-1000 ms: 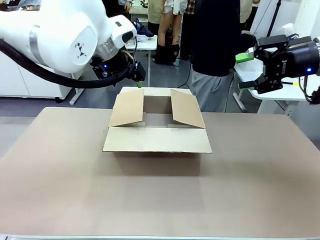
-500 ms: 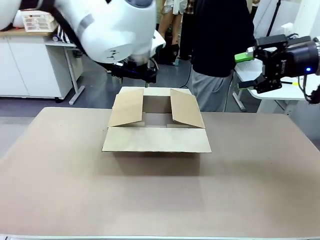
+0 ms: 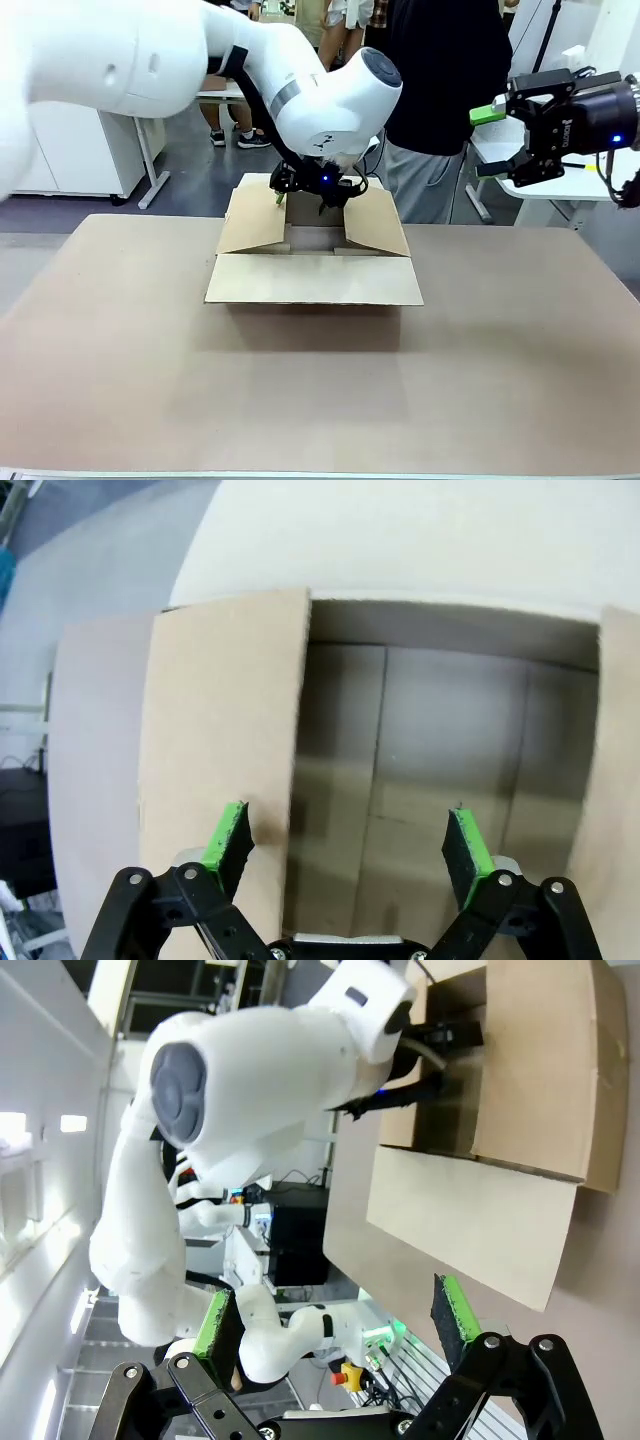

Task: Pack the gift set into the box.
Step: Place both hands on the side flaps of the Package Box and spread them outward.

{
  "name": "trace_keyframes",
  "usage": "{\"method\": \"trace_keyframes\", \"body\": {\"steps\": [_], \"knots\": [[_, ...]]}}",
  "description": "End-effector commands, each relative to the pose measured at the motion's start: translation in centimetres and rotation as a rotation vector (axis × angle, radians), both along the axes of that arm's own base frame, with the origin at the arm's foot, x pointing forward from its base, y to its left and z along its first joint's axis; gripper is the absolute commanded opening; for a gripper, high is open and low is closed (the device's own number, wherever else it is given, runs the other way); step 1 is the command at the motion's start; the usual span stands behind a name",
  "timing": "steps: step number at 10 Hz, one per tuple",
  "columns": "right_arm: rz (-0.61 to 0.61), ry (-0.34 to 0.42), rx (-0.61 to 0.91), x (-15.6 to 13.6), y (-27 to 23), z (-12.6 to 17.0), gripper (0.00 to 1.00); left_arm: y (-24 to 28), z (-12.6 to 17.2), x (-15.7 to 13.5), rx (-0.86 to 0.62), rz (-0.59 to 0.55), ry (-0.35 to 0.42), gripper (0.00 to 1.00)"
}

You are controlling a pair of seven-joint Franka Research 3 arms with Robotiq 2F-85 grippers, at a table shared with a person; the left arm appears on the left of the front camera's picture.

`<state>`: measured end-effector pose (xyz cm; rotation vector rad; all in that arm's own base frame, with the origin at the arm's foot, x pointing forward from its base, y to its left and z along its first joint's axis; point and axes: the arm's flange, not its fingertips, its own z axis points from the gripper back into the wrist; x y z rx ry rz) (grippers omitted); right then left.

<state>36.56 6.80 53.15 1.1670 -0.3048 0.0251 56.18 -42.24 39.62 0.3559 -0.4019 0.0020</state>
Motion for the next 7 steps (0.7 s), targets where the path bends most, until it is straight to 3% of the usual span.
{"method": "trace_keyframes", "body": {"steps": [1,7], "knots": [[0.009,-0.029,0.010,0.2,0.1,-0.1,1.00,1.2,1.2,1.1,0.030,0.042,0.026,1.00],[0.009,-0.029,0.010,0.2,0.1,-0.1,1.00,4.5,0.1,1.8,0.229,0.104,0.047,1.00]]}}
